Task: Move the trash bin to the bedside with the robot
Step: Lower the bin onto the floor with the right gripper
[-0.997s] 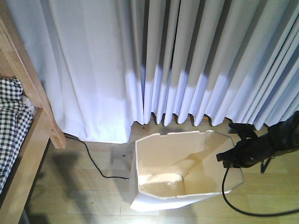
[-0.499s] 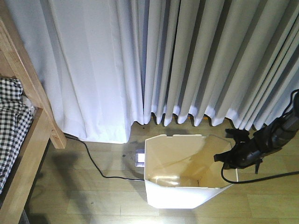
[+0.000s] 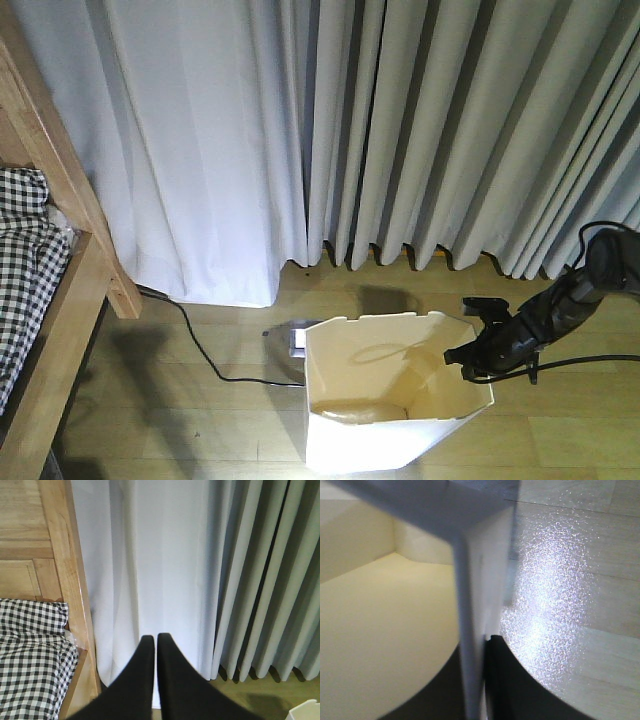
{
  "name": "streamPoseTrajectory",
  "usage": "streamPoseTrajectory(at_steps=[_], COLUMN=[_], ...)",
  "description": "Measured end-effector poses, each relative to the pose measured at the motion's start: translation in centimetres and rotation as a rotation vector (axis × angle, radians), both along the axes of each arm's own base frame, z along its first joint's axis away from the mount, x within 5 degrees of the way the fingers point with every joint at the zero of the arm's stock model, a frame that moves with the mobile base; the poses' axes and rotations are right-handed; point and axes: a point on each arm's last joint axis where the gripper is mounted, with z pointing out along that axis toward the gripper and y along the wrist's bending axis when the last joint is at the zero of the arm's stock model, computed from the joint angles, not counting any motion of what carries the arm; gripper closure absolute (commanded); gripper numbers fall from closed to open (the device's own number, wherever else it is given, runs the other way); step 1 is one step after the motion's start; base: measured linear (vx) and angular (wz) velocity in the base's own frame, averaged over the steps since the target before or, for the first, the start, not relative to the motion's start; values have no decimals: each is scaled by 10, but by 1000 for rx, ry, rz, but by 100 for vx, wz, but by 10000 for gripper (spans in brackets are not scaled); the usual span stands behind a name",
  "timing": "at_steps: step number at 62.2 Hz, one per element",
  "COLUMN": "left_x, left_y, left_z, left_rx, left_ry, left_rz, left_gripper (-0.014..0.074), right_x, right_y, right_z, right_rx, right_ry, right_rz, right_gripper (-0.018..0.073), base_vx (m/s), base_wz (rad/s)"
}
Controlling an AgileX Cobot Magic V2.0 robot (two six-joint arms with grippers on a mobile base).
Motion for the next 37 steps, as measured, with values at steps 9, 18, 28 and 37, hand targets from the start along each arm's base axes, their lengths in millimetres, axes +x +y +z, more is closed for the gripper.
streamPoseTrajectory(at_steps=[9,18,28,37], left_x=[0,0,0,0], left_y=[0,0,0,0], left_z=[0,0,0,0], left_rx=[0,0,0,0], left_ry=[0,0,0,0], left_rz=[0,0,0,0], left_gripper=[603,603,603,603], right_x=[5,10,11,15], right_y=[0,0,1,10], right_z=[-16,-26,-40,-46], right_rx=[10,18,25,10], right_ry=[5,-3,0,-3], right_rz=[-3,-7,-5,50], right_gripper=[542,539,533,528], base_vx=[0,0,0,0], base_wz=[0,0,0,0])
